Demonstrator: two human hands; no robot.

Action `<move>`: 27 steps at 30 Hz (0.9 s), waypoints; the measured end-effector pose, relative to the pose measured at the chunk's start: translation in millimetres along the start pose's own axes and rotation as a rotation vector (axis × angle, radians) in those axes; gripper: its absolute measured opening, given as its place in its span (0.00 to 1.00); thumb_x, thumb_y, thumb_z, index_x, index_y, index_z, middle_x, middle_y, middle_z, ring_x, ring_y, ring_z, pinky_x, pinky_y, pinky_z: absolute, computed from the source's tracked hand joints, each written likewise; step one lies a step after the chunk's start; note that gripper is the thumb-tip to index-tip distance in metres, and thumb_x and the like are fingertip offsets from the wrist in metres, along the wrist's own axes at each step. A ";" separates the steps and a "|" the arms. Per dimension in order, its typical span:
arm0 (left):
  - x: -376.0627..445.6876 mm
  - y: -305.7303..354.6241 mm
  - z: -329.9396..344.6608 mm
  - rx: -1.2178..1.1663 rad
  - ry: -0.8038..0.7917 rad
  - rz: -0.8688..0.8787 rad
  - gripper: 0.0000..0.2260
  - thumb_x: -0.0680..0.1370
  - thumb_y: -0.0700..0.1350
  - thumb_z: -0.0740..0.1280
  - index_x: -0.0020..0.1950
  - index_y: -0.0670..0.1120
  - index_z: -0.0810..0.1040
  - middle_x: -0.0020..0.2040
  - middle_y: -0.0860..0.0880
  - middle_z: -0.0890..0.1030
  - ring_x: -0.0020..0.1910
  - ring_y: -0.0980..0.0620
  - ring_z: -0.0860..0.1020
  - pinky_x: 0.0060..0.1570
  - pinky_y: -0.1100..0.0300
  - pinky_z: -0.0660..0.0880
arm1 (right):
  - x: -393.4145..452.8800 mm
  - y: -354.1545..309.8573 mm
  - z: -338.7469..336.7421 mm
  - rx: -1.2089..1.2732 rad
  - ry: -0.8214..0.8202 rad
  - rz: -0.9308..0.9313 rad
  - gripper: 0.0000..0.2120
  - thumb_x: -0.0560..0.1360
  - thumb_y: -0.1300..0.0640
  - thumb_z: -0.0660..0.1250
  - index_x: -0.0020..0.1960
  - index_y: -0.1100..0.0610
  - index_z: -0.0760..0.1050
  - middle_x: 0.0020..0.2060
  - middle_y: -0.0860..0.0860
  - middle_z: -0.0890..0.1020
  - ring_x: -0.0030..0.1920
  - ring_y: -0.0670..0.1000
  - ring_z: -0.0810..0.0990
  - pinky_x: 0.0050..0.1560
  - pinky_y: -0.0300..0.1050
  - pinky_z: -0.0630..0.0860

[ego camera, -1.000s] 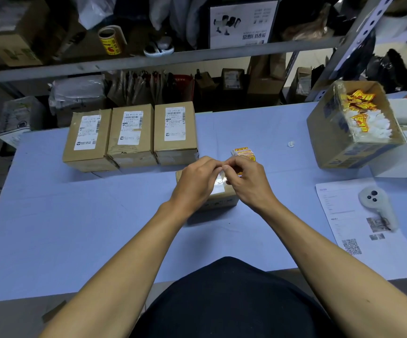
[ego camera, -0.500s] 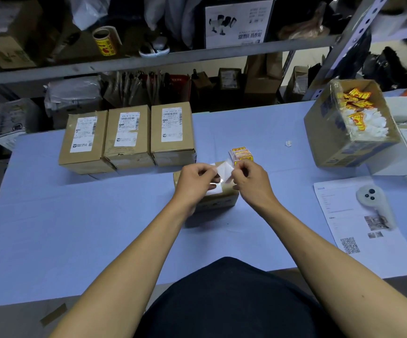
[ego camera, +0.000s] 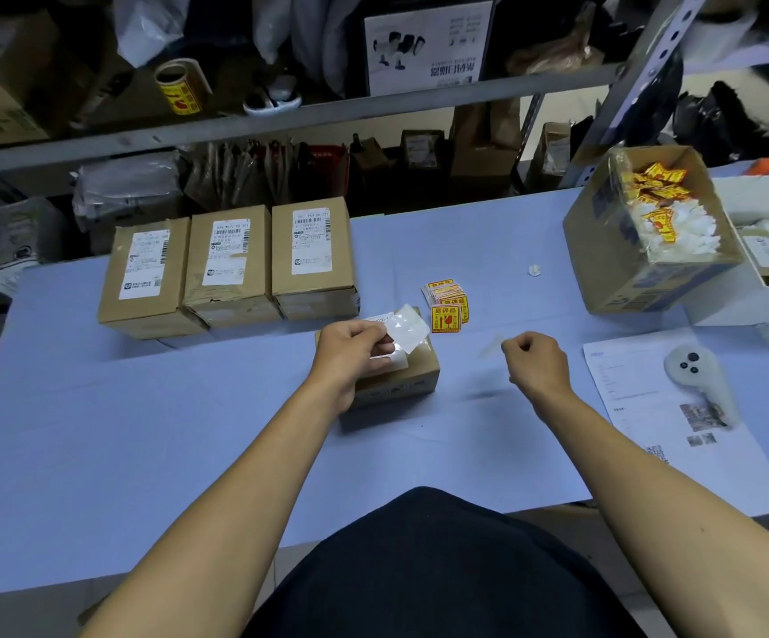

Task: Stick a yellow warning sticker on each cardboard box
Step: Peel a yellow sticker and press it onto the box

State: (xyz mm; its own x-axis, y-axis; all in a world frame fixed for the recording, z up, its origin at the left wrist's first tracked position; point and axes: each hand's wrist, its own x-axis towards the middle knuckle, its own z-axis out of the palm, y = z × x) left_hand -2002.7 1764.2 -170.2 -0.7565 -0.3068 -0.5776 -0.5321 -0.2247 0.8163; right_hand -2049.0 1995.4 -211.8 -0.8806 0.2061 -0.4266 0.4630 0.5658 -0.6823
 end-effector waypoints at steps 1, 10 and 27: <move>0.2 -0.3 0.8 0.005 0.001 -0.004 0.07 0.79 0.38 0.65 0.45 0.40 0.82 0.40 0.44 0.80 0.39 0.52 0.79 0.37 0.60 0.80 | 0.8 5.5 -1.2 -0.038 -0.006 0.007 0.11 0.73 0.58 0.60 0.33 0.58 0.67 0.30 0.54 0.72 0.34 0.55 0.72 0.35 0.47 0.67; 3.3 -2.7 5.3 0.068 0.008 -0.019 0.07 0.79 0.39 0.65 0.48 0.38 0.82 0.43 0.44 0.81 0.41 0.51 0.81 0.40 0.57 0.81 | 2.0 12.3 10.0 -0.320 -0.201 -0.035 0.08 0.76 0.59 0.65 0.46 0.55 0.84 0.45 0.51 0.85 0.45 0.52 0.79 0.44 0.44 0.76; -1.4 8.3 22.2 -0.020 0.051 -0.067 0.07 0.75 0.35 0.62 0.41 0.39 0.79 0.34 0.45 0.78 0.35 0.50 0.79 0.48 0.47 0.82 | -47.6 -63.8 38.5 -0.336 -0.015 -0.869 0.08 0.73 0.48 0.68 0.49 0.51 0.77 0.46 0.47 0.78 0.51 0.50 0.76 0.38 0.48 0.75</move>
State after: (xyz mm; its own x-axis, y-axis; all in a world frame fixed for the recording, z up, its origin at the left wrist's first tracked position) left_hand -2014.6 1783.3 -162.5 -0.6987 -0.3369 -0.6311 -0.5729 -0.2648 0.7756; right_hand -2032.8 1918.8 -170.8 -0.9020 -0.4069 0.1441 -0.4136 0.7190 -0.5586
